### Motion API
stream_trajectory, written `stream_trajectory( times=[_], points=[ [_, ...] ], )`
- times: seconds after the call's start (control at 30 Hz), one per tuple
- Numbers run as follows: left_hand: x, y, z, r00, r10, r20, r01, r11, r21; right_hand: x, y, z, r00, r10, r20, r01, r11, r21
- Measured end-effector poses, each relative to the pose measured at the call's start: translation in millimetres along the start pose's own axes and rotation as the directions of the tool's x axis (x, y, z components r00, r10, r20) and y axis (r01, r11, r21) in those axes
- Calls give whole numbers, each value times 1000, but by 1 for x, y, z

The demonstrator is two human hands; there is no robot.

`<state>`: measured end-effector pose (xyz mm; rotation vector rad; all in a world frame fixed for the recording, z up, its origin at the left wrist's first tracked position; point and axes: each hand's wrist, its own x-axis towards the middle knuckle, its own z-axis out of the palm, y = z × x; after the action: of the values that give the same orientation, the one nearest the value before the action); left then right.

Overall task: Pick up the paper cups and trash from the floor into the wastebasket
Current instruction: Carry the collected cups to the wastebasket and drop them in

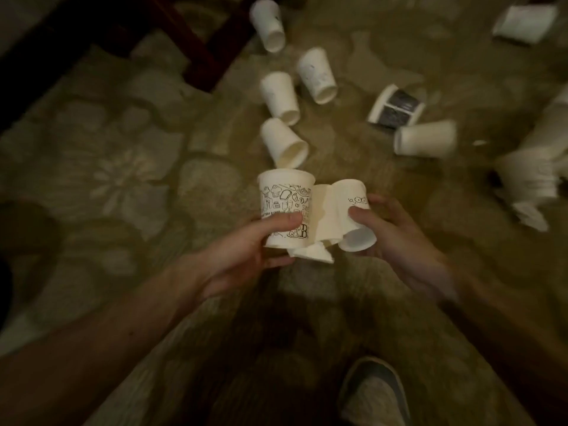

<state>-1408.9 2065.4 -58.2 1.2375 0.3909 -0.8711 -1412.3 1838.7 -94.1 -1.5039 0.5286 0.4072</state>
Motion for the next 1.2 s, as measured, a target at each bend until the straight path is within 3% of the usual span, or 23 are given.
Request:
stream_trajectory(
  times=[0.23,0.47,0.6,0.77,0.9,0.97,1.03,1.13,1.2],
  points=[
    [-131,98,-90,960,249,-126,-201,930,306,-26,-97,142,951,-192,241,182,981,65],
    [-304,129,-190,790,508,-342,-342,830,441,-97,-181,305,755,-394,524,444,895,32],
    [-376,114,-261,670,624,-402,-431,768,474,-123,-203,394,629,-393,671,582,810,-71],
    [-415,76,-345,548,645,-532,-481,764,431,-137,-198,498,582,-340,738,695,679,-236],
    [-415,29,-383,525,553,-647,-460,824,331,-144,-163,560,604,-291,742,726,586,-361],
    [-415,10,-392,528,502,-686,-444,851,281,-146,-147,577,584,-311,750,778,479,-407],
    [-417,-4,-399,580,445,-682,-365,891,270,-147,-134,587,524,-321,789,842,334,-423],
    [-419,-13,-404,681,375,-629,-261,927,270,-151,-117,594,449,-258,855,890,45,-454],
    [-417,-13,-406,676,375,-635,-229,925,303,-151,-106,597,423,-258,869,868,-160,-470]
  ],
)
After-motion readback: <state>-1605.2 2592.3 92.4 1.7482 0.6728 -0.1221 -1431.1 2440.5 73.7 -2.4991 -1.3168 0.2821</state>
